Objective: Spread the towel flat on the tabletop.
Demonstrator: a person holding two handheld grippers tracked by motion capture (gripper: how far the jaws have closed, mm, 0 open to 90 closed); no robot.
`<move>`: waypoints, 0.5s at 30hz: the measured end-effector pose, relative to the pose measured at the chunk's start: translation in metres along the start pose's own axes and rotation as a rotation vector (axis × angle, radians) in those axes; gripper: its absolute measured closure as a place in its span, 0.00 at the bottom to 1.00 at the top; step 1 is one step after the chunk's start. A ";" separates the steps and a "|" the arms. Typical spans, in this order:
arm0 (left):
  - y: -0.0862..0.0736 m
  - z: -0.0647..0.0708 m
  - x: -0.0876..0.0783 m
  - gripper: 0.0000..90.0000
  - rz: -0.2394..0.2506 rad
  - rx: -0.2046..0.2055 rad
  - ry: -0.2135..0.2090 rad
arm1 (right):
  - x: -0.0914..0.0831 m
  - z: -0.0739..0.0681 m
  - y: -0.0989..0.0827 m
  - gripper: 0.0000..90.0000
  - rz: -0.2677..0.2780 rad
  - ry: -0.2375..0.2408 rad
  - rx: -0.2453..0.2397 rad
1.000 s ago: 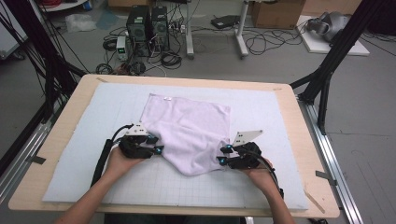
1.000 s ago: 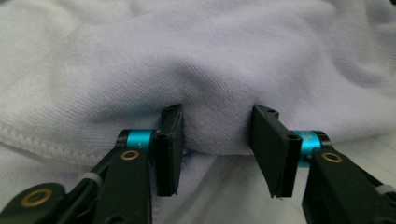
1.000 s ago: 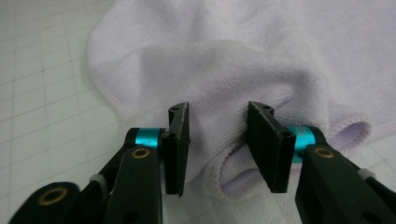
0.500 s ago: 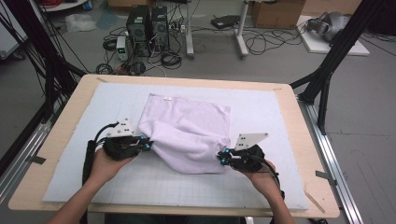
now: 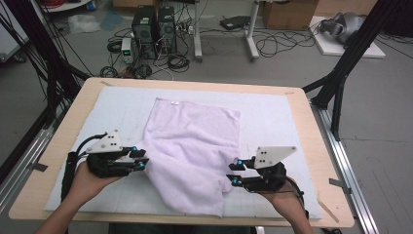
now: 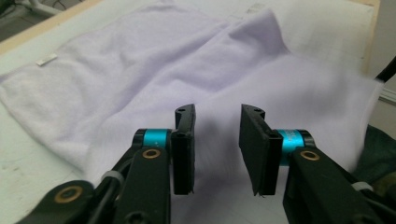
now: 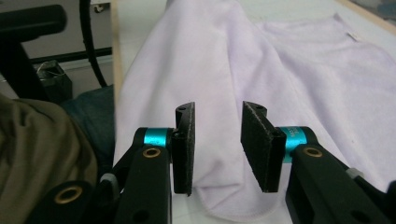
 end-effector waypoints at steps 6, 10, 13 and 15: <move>-0.028 -0.010 0.036 0.68 -0.083 -0.038 -0.042 | 0.042 0.018 -0.026 0.68 -0.074 0.027 0.050; -0.049 -0.013 0.054 0.65 -0.165 -0.046 -0.061 | 0.071 0.020 -0.036 0.63 -0.145 0.049 0.052; -0.055 -0.009 0.062 0.65 -0.169 -0.027 -0.049 | 0.088 0.021 -0.038 0.63 -0.202 0.060 0.043; -0.056 -0.007 0.062 0.69 -0.163 -0.031 -0.053 | 0.095 0.021 -0.038 0.63 -0.209 0.087 0.059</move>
Point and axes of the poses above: each handheld gripper's, and its own axes: x roughly forward along the jaws, y roughly out of its top, z roughly to its right, the point moved 3 cm from there along x, roughly forward along the jaws, and after that the axes turned 9 degrees about -z, right-handed, at the moved point
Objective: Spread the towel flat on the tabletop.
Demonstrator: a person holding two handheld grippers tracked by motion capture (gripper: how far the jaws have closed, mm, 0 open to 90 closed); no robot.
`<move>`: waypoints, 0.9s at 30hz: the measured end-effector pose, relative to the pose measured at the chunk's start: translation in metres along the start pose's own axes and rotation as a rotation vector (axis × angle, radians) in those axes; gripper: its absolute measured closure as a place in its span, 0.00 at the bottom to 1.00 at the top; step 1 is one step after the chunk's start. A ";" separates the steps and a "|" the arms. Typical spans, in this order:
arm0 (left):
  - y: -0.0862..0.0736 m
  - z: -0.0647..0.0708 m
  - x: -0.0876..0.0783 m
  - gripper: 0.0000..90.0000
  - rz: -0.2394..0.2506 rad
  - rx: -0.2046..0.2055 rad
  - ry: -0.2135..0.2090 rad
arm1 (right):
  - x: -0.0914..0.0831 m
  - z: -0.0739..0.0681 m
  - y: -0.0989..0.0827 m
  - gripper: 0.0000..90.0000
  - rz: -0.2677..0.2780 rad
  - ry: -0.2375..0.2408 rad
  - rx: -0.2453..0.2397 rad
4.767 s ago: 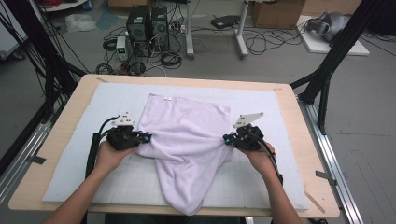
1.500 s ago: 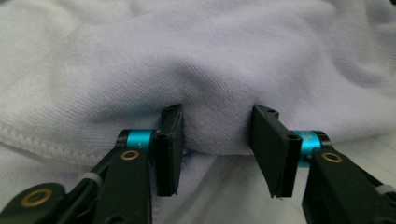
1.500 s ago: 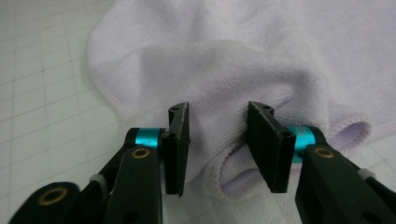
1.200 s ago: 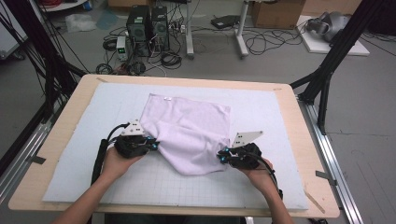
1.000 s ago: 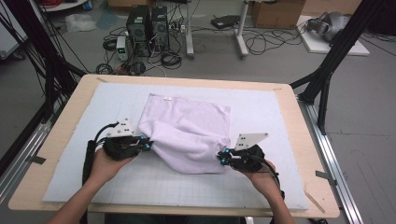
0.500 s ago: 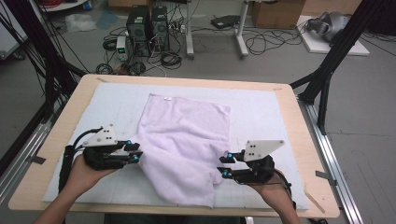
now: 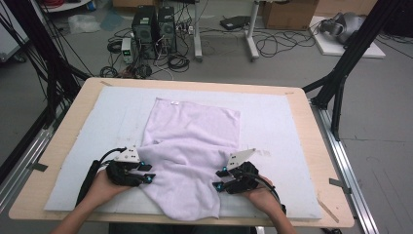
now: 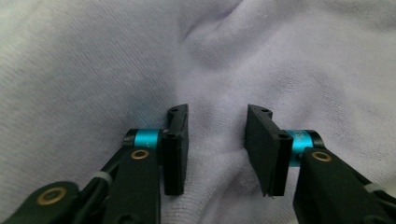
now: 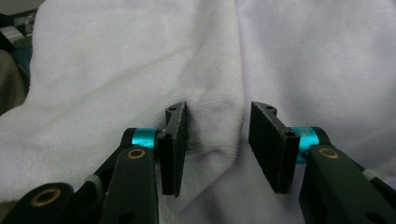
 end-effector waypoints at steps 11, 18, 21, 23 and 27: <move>-0.001 0.026 -0.023 0.92 0.041 0.019 -0.012 | -0.014 -0.019 -0.002 0.90 0.034 0.057 -0.044; 0.003 0.068 -0.070 0.90 0.144 0.091 -0.076 | -0.058 -0.051 -0.010 0.89 0.125 0.096 -0.075; 0.008 0.073 -0.075 0.73 0.162 0.117 -0.059 | -0.075 -0.058 -0.010 0.77 0.175 0.107 -0.086; 0.009 0.064 -0.069 0.68 0.161 0.106 -0.039 | -0.078 -0.053 -0.010 0.72 0.175 0.076 -0.071; 0.004 0.045 -0.045 0.67 0.120 0.071 -0.014 | -0.063 -0.039 -0.011 0.67 0.151 0.058 -0.043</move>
Point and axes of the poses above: each handheld gripper's, and its own axes: x roughly forward along the jaws, y roughly out of its top, z roughly to its right, the point moved 3 cm from there along x, roughly forward along the jaws, and after that the axes turned 9 degrees about -z, right-handed, at the moved point
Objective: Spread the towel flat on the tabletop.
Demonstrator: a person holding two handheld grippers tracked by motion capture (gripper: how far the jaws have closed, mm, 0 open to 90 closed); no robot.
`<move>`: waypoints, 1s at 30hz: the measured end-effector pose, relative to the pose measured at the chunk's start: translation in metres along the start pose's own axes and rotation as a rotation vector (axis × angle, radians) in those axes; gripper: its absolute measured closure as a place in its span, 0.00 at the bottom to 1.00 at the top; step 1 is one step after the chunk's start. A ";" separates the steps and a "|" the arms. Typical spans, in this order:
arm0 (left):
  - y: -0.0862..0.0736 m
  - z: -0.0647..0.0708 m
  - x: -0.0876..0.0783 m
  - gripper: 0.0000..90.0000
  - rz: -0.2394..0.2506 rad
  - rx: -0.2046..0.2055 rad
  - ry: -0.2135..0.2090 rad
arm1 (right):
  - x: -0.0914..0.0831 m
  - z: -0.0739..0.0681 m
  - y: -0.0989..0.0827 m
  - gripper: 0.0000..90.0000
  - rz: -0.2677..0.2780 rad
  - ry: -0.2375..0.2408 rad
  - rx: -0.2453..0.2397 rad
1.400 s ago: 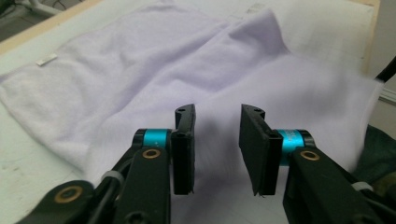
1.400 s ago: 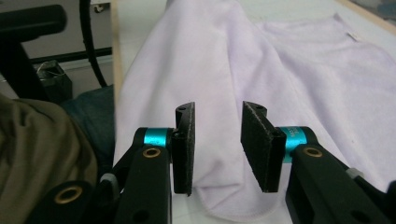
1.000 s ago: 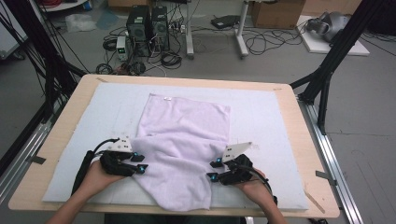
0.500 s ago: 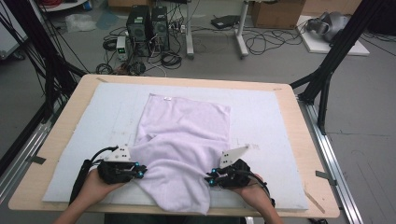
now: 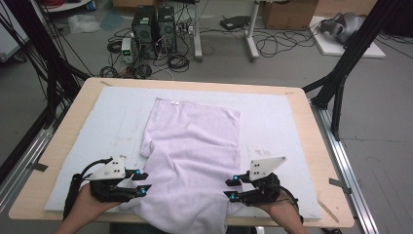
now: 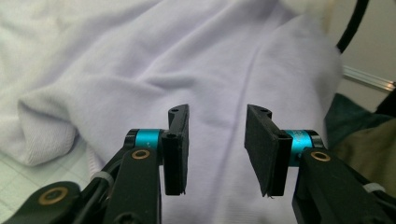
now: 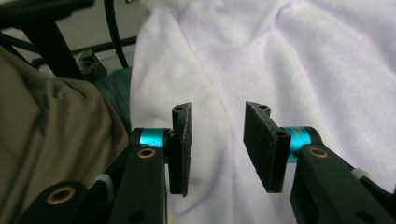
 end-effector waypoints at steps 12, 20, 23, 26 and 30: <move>-0.021 -0.003 0.036 0.95 -0.129 0.010 -0.027 | 0.053 0.010 -0.015 0.93 -0.158 0.054 -0.013; -0.025 0.031 0.007 0.96 -0.076 0.042 -0.050 | 0.039 -0.016 -0.015 0.97 -0.139 0.076 -0.071; -0.021 0.048 -0.008 0.95 -0.038 0.054 -0.102 | 0.024 -0.034 -0.014 0.94 -0.081 0.106 -0.087; -0.015 0.042 -0.011 0.80 -0.020 0.053 -0.056 | 0.007 -0.039 -0.006 0.86 -0.018 0.077 -0.090; -0.016 0.019 -0.001 0.73 -0.009 0.018 0.008 | 0.010 -0.022 -0.001 0.74 -0.069 -0.005 -0.078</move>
Point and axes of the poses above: each handheld gripper's, and its own axes: x roughly forward along the jaws, y roughly out of its top, z roughly to its right, the point moved 3 cm from there along x, roughly forward along the jaws, and after that the axes turned 9 degrees about -z, right-handed, at the moved point
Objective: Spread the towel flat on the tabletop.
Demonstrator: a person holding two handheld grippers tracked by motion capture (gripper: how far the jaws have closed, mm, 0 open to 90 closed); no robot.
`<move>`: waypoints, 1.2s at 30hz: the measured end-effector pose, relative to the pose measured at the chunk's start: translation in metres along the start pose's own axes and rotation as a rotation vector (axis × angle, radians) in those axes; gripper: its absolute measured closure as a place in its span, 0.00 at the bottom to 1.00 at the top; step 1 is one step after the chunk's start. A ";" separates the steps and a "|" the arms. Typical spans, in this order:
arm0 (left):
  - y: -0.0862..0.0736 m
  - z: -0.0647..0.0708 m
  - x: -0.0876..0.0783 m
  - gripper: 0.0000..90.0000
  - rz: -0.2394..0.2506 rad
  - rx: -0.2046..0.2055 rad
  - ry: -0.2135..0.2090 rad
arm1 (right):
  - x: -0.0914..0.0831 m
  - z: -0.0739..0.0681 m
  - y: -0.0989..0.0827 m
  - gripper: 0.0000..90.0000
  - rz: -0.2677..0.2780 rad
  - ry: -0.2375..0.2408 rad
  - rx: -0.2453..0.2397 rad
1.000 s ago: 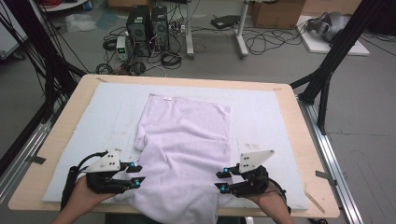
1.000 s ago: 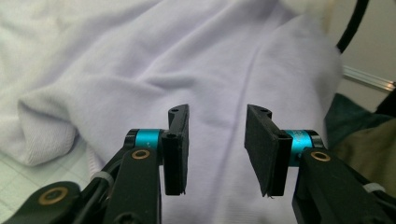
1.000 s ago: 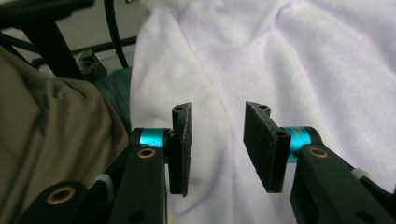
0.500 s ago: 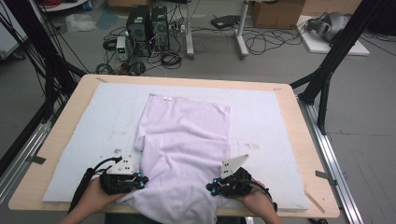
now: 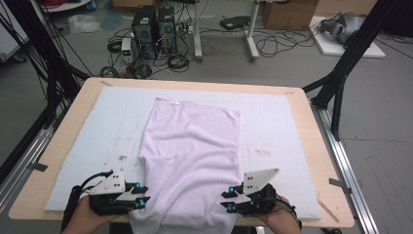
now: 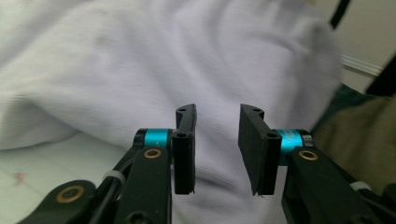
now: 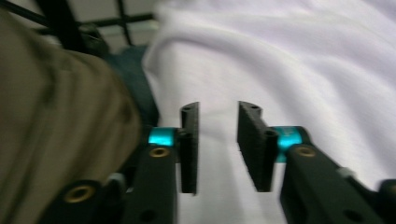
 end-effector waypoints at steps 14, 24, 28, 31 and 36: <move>-0.014 -0.036 0.031 0.70 -0.059 -0.128 0.002 | 0.040 0.050 -0.012 0.68 -0.105 -0.066 0.080; -0.013 -0.034 0.017 0.95 -0.040 -0.117 -0.011 | 0.042 0.051 -0.015 0.69 -0.084 -0.070 0.091; -0.019 -0.026 -0.011 0.95 0.011 -0.119 0.008 | 0.043 0.051 -0.015 0.69 -0.084 -0.075 0.088; -0.022 -0.023 -0.024 0.92 0.028 -0.115 0.005 | 0.042 0.051 -0.015 0.69 -0.085 -0.076 0.089; -0.026 -0.035 -0.026 0.83 0.030 -0.146 0.034 | 0.042 0.051 -0.015 0.69 -0.088 -0.082 0.086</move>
Point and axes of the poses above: each handheld gripper's, and its own axes: x roughly forward along the jaws, y roughly out of its top, z roughly to its right, the point moved 3 cm from there along x, roughly forward along the jaws, and after that the axes turned 9 degrees about -z, right-handed, at the moved point
